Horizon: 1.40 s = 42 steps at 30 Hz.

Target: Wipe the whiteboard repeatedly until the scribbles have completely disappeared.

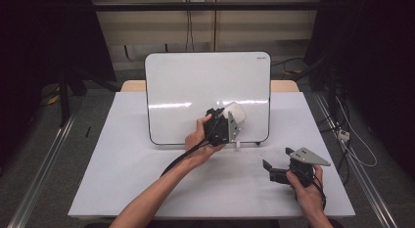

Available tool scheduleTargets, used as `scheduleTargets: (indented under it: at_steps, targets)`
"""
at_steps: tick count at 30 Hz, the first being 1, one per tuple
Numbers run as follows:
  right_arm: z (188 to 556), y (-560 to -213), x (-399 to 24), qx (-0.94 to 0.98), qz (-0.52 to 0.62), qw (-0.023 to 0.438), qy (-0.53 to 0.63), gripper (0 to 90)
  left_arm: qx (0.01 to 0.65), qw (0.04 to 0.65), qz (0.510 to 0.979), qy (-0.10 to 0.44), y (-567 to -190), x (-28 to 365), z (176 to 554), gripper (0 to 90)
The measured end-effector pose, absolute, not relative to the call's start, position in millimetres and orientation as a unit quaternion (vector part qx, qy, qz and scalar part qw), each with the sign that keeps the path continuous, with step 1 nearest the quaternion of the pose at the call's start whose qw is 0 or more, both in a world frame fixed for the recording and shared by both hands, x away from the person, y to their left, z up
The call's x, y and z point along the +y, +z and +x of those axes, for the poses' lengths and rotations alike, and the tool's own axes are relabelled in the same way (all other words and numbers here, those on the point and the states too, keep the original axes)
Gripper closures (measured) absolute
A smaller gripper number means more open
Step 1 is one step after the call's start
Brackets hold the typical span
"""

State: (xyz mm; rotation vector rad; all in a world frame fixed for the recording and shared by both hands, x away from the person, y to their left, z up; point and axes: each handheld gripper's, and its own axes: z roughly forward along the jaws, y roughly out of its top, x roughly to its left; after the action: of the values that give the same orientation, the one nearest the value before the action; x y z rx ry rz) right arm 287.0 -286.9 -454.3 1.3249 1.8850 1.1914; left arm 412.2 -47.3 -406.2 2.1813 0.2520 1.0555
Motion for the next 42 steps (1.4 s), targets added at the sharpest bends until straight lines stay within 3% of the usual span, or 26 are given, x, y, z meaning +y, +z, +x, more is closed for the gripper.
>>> scheduleTargets:
  at_steps: [8, 25, 30, 42]
  targets:
    - [286.6, -454.0, -286.1, 0.701, 0.490, 0.270, 0.442, 4.7, 0.100, 0.355, 0.833, 0.413, -403.5, -65.9, 415.4, 31.0]
    - [284.5, -453.7, -287.2, 0.700, 0.491, 0.272, 0.442, 4.7, 0.008, 0.322, 0.850, 0.416, -437.5, -96.2, 384.8, 31.1]
    - [284.0, -454.0, -287.8, 0.700, 0.489, 0.273, 0.443, 4.7, 0.015, 0.326, 0.852, 0.408, -434.9, -94.1, 387.8, 31.1]
    - [281.9, -454.0, -289.6, 0.698, 0.491, 0.275, 0.442, 4.6, 0.144, 0.354, 0.825, 0.417, -402.2, -50.4, 415.1, 31.1]
